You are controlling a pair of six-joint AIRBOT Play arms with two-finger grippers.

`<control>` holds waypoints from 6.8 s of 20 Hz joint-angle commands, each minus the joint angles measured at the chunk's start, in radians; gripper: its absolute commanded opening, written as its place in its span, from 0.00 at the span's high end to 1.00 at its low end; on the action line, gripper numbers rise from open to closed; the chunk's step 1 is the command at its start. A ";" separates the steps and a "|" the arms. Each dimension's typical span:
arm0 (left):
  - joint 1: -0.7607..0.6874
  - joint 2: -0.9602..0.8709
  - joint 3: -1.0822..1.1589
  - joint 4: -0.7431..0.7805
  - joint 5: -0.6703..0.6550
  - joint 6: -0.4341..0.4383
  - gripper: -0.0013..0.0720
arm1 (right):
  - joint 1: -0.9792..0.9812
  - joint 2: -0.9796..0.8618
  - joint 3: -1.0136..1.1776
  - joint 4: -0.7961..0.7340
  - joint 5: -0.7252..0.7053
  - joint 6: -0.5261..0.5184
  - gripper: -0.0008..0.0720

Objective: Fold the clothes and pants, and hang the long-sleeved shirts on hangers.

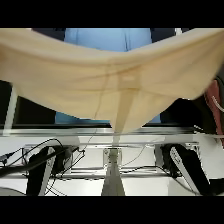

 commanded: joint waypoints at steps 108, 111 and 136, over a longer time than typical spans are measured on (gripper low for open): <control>0.237 0.059 0.173 -0.235 0.133 0.255 0.96 | 0.117 0.100 0.074 0.140 -0.213 -0.015 0.96; 0.222 -0.121 0.154 -0.235 -0.250 0.256 0.97 | 0.118 -0.106 0.058 0.139 -0.010 -0.001 0.96; -0.212 -0.851 -0.101 0.238 -0.063 0.129 0.97 | 0.118 -0.894 -0.066 -0.029 0.113 -0.002 0.96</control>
